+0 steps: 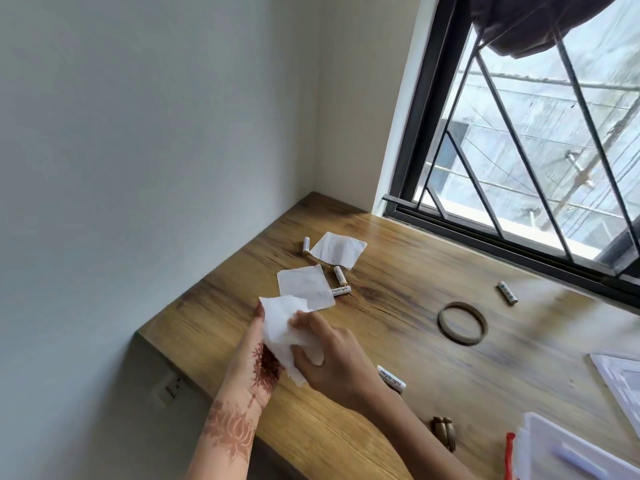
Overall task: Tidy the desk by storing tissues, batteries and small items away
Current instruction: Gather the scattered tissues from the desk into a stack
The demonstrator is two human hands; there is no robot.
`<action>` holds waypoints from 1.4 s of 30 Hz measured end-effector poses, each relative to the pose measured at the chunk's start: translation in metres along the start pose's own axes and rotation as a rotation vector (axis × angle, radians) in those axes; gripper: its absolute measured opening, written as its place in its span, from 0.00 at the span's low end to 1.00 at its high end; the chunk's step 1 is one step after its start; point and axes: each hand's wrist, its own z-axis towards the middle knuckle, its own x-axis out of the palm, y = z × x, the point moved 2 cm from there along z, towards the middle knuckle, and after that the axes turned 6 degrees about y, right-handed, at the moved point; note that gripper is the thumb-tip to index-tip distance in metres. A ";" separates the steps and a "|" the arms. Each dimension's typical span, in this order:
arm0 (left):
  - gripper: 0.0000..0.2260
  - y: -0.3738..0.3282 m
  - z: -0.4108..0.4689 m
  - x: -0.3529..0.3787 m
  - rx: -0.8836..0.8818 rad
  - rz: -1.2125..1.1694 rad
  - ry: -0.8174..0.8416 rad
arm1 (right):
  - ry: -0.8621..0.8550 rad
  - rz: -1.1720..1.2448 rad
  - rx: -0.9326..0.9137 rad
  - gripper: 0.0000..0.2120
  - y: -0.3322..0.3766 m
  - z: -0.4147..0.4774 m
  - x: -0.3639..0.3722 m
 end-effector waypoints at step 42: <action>0.10 -0.072 0.091 -0.040 -0.122 0.183 -0.129 | -0.641 0.485 0.509 0.06 -0.067 0.133 -0.028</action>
